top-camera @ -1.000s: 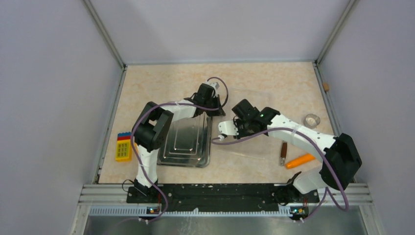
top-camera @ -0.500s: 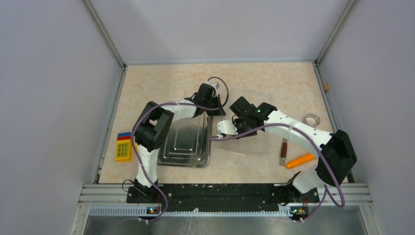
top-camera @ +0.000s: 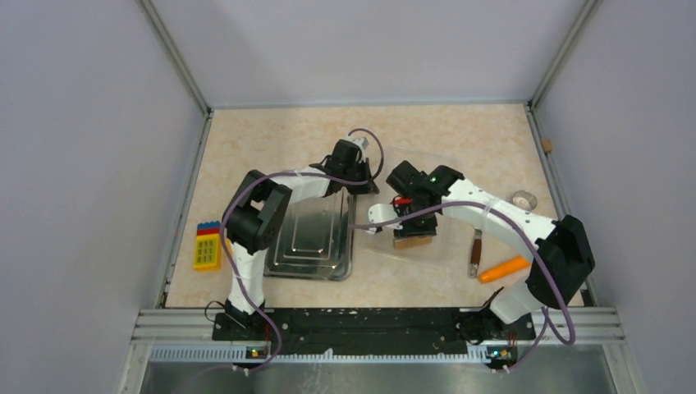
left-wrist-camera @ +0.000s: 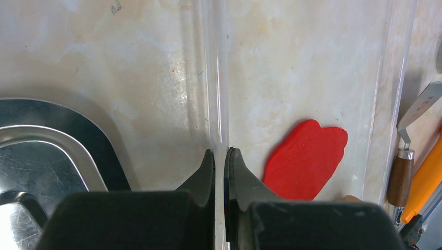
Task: Roll out the dumpling wrappers from the dough
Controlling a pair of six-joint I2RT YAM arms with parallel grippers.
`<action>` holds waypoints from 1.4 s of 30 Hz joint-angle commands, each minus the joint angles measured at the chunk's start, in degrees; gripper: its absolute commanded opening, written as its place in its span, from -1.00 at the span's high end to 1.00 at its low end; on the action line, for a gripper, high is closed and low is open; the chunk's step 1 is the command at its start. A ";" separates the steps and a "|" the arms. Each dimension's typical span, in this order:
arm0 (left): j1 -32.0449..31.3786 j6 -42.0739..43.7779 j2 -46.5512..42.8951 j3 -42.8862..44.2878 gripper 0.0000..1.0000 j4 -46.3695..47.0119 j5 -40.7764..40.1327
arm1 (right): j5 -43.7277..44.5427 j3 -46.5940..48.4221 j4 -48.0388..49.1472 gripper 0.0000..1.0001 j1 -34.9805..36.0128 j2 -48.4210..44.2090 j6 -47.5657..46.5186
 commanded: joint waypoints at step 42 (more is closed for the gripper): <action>0.42 4.08 3.30 -1.02 1.00 -4.75 -3.09 | -16.57 4.25 16.04 1.00 -39.35 23.14 51.31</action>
